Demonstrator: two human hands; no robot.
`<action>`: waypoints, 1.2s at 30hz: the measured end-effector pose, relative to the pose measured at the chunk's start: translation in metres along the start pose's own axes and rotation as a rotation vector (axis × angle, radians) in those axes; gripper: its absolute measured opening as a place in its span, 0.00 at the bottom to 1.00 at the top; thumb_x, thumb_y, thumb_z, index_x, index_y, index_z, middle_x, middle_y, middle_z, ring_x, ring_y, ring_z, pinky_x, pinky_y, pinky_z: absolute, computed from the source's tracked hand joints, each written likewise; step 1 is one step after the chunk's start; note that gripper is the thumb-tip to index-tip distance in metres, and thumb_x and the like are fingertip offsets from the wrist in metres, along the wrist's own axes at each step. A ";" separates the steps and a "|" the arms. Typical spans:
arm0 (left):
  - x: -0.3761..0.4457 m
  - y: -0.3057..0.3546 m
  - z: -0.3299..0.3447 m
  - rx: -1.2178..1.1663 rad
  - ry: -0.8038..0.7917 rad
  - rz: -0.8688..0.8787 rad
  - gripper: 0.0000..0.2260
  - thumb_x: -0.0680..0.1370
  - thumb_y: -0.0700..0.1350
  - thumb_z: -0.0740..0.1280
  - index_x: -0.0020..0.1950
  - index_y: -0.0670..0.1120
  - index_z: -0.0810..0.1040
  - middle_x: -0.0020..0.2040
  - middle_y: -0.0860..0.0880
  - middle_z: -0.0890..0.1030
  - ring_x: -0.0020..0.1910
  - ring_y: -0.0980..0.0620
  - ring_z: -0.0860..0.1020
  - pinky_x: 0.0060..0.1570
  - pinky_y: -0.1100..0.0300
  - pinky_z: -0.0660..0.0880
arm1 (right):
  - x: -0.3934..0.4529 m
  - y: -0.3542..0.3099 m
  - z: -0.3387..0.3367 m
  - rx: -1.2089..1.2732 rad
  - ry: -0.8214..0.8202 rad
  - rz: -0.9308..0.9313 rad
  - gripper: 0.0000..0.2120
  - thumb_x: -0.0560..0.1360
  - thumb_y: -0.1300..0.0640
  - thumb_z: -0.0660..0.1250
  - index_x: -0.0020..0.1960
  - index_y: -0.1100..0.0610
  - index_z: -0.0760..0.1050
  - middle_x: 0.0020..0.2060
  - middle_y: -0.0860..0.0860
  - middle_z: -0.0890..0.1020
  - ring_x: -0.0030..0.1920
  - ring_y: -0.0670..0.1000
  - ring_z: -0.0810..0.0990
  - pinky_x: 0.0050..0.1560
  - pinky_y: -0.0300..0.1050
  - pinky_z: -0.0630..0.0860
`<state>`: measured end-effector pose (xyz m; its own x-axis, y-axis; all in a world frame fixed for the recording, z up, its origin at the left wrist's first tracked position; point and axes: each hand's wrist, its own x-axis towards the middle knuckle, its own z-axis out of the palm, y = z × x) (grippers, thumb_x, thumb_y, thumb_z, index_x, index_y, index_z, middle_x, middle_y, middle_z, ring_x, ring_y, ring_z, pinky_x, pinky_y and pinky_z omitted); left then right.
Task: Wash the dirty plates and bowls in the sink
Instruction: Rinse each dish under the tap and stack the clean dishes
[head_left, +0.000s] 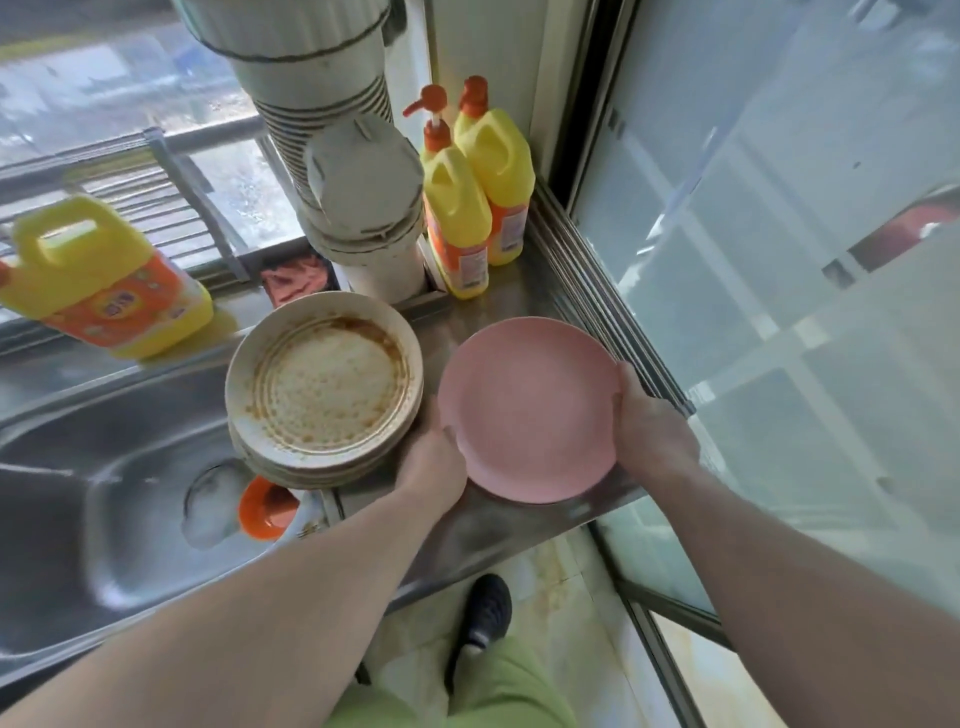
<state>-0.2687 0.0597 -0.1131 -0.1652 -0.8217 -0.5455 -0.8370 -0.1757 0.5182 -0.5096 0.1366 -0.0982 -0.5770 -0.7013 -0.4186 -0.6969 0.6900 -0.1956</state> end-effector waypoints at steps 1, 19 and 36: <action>0.002 -0.003 0.001 -0.031 0.002 -0.013 0.22 0.89 0.46 0.54 0.84 0.51 0.58 0.73 0.45 0.75 0.70 0.44 0.75 0.68 0.52 0.70 | 0.000 0.000 0.001 -0.029 -0.006 0.005 0.19 0.87 0.56 0.50 0.75 0.42 0.54 0.41 0.56 0.76 0.43 0.60 0.77 0.41 0.54 0.74; -0.009 -0.076 -0.173 -0.245 0.318 0.189 0.14 0.81 0.41 0.64 0.62 0.57 0.78 0.52 0.47 0.78 0.42 0.52 0.77 0.45 0.59 0.77 | -0.058 -0.192 -0.001 0.532 -0.068 -0.095 0.18 0.85 0.42 0.57 0.72 0.47 0.71 0.58 0.53 0.81 0.45 0.58 0.85 0.45 0.54 0.84; -0.012 -0.129 -0.208 -0.423 -0.029 0.062 0.22 0.80 0.41 0.61 0.73 0.54 0.75 0.58 0.48 0.83 0.46 0.48 0.83 0.41 0.54 0.81 | -0.112 -0.254 0.007 0.332 0.034 0.086 0.23 0.85 0.56 0.60 0.79 0.57 0.65 0.70 0.61 0.74 0.67 0.63 0.74 0.64 0.54 0.69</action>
<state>-0.0499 -0.0205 -0.0365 -0.2279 -0.8234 -0.5196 -0.5382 -0.3382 0.7720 -0.2650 0.0415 -0.0082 -0.6457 -0.6395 -0.4174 -0.4716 0.7638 -0.4407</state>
